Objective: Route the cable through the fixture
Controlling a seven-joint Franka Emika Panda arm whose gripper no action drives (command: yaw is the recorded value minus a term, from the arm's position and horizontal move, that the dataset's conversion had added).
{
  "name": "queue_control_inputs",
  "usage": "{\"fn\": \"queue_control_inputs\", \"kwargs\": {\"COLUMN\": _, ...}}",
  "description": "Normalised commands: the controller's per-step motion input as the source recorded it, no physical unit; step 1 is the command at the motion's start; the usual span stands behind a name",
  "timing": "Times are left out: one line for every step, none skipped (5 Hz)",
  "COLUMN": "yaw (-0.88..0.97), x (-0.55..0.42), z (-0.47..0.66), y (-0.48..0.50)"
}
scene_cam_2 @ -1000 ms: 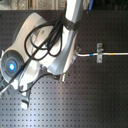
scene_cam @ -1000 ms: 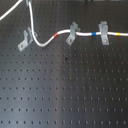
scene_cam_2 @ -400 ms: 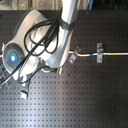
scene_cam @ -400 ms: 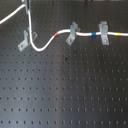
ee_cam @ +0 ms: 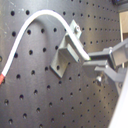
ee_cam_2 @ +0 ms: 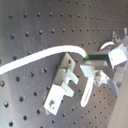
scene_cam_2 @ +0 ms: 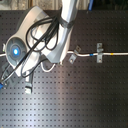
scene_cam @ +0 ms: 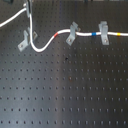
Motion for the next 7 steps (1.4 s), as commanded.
{"fn": "queue_control_inputs", "kwargs": {"yaw": -0.18, "x": -0.095, "z": 0.29, "y": 0.099}}
{"fn": "queue_control_inputs", "kwargs": {"yaw": -0.02, "x": -0.089, "z": 0.38, "y": 0.130}}
{"fn": "queue_control_inputs", "kwargs": {"yaw": 0.00, "x": -0.072, "z": 0.34, "y": 0.230}}
{"fn": "queue_control_inputs", "kwargs": {"yaw": 0.03, "x": -0.035, "z": 0.32, "y": 0.206}}
{"fn": "queue_control_inputs", "kwargs": {"yaw": 0.12, "x": -0.111, "z": 0.14, "y": 0.226}}
{"fn": "queue_control_inputs", "kwargs": {"yaw": 0.11, "x": -0.064, "z": 0.25, "y": 0.250}}
{"fn": "queue_control_inputs", "kwargs": {"yaw": 0.07, "x": 0.006, "z": 0.41, "y": 0.273}}
